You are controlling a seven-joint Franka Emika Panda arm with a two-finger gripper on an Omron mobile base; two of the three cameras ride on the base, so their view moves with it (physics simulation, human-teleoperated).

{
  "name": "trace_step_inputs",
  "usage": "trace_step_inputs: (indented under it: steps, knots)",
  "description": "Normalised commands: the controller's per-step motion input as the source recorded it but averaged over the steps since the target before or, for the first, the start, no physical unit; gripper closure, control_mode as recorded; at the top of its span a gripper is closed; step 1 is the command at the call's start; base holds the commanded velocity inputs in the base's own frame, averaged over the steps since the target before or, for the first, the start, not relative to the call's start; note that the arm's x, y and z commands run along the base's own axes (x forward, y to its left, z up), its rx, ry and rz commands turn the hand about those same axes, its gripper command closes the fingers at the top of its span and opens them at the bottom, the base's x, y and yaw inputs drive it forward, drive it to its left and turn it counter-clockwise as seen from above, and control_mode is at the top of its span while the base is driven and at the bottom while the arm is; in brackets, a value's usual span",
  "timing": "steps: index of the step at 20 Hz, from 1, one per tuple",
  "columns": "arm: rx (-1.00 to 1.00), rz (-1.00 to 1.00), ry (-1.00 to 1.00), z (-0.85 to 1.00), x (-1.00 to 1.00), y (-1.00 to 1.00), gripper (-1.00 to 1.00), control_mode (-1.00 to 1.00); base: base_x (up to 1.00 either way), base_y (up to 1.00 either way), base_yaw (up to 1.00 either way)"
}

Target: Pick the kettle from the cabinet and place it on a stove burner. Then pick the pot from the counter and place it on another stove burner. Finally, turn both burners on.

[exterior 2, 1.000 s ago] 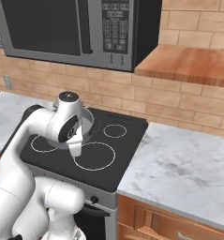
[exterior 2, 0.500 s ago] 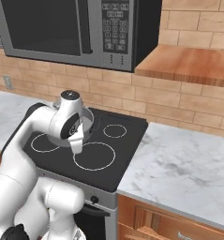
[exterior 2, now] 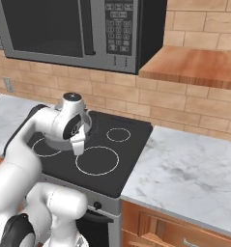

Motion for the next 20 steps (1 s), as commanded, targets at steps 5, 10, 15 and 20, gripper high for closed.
trace_step_inputs:
  steps: [5, 10, 15, 20]
  knots:
    - [0.00, 0.09, 0.01, -0.19, 0.07, 0.31, 1.00, -1.00, 0.00, 0.00, 0.00]
    - [0.00, 0.09, 0.03, -0.16, 0.02, 0.29, 1.00, -1.00, 0.00, 0.00, 0.00]
    - [0.00, 0.05, 0.03, -0.14, 0.14, 0.27, 1.00, -1.00, 0.00, 0.00, 0.00]
    - [0.00, 0.05, 0.04, -0.14, 0.09, 0.27, 1.00, -1.00, 0.00, 0.00, 0.00]
